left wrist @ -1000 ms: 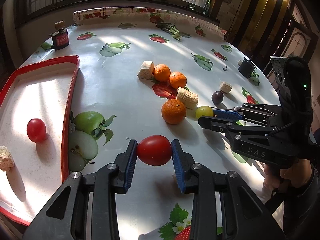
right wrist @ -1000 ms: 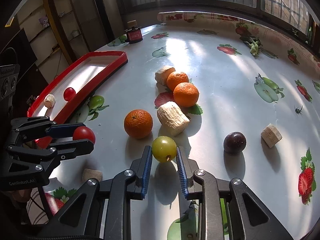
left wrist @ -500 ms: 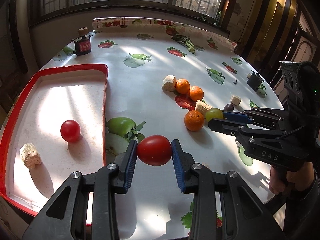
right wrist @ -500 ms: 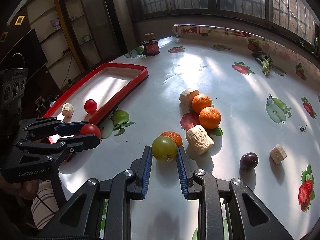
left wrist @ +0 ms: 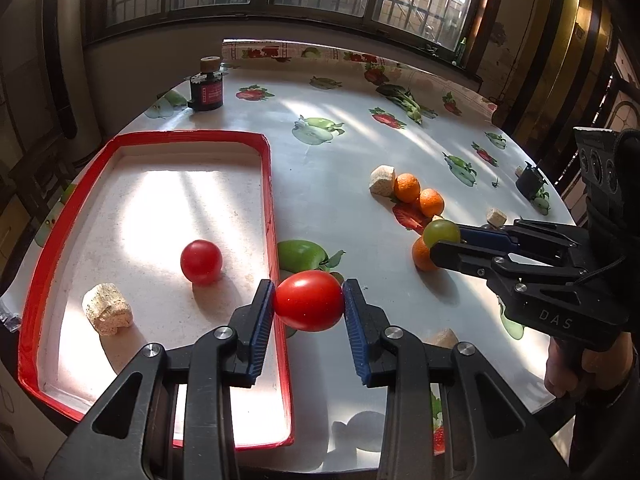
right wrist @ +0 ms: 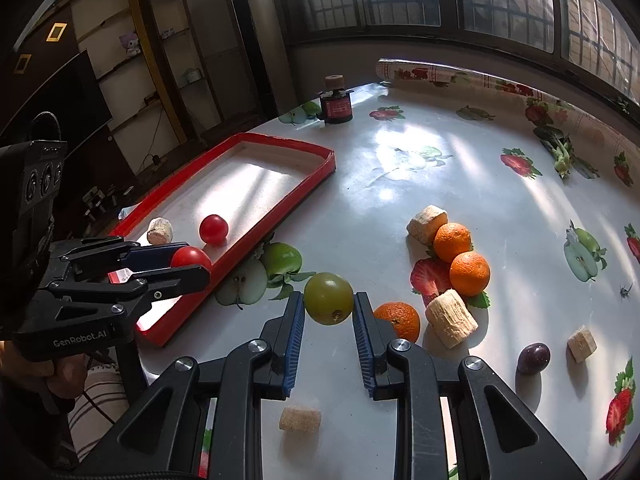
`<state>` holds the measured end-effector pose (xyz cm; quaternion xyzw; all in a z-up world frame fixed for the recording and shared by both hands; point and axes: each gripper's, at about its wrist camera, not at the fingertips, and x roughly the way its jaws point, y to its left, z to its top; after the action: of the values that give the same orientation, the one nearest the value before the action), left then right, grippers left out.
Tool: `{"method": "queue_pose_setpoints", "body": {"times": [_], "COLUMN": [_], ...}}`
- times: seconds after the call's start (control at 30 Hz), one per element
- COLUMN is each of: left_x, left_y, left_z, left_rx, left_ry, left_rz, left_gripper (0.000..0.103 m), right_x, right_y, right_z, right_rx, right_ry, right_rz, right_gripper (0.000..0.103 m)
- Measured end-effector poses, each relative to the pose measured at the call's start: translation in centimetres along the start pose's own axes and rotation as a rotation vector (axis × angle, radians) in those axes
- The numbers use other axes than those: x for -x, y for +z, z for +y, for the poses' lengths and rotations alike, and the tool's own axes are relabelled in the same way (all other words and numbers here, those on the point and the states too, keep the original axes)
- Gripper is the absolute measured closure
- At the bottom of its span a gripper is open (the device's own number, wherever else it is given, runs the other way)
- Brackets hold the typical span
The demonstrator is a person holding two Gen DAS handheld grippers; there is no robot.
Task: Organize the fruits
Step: 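Carry the tomato with the left tool while the right tool carries the yellow-green fruit to the tray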
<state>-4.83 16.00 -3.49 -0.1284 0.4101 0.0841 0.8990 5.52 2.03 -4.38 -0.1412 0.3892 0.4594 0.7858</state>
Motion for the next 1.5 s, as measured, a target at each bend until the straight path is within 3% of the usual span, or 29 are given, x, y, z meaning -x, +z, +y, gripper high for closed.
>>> {"method": "queue_pose_setpoints", "body": {"times": [1.0,1.5], "left_x": [-0.1,-2.4], "left_y": [2.4,3.0], "left_z": [10.0,13.6], "left_rx": [0.130,0.187], "left_ry": [0.135,0.185], "left_rz": [-0.024,0.032], "left_gripper": [0.071,0.071], "right_x": [-6.9,-13.4], "right_y": [6.5,9.5], "right_z": [5.7,7.9], "right_rx": [0.068,0.108], "right_ry": [0.126,0.149], "right_rz": [0.017,0.098], "right_gripper": [0.078,0.078]}}
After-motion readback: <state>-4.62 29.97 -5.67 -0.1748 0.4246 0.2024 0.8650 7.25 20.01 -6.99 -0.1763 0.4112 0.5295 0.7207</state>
